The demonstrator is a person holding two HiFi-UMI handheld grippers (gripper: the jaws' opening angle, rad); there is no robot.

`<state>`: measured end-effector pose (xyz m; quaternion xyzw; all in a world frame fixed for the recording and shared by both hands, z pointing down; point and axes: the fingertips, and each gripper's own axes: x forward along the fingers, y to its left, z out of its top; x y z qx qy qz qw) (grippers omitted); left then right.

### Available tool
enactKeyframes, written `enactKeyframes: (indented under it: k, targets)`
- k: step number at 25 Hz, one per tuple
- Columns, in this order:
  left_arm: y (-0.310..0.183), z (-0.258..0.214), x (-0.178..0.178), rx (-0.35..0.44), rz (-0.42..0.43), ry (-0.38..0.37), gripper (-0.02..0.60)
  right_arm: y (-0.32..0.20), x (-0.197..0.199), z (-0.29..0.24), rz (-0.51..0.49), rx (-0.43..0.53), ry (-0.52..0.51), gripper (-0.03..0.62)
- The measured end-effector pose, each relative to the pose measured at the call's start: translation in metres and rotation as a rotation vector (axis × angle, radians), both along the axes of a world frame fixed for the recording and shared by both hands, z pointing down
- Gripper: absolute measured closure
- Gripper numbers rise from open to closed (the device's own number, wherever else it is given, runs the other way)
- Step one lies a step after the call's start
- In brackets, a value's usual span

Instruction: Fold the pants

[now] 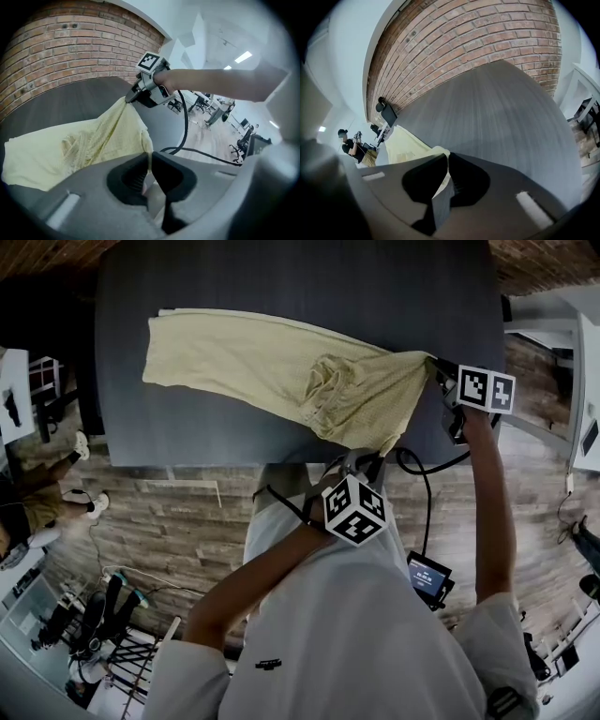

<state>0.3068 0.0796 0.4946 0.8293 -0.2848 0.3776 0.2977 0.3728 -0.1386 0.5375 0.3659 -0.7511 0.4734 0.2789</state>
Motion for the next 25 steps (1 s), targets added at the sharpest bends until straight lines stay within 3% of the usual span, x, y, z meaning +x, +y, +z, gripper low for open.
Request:
enactKeyframes:
  k: [13, 25]
  targets:
    - [-0.032, -0.043, -0.064, 0.04, -0.199, 0.05, 0.551, -0.014, -0.05, -0.069, -0.096, 0.095, -0.066, 0.572]
    - [-0.053, -0.048, -0.163, 0.066, -0.362, 0.034, 0.551, -0.031, -0.133, -0.094, -0.147, 0.128, -0.108, 0.571]
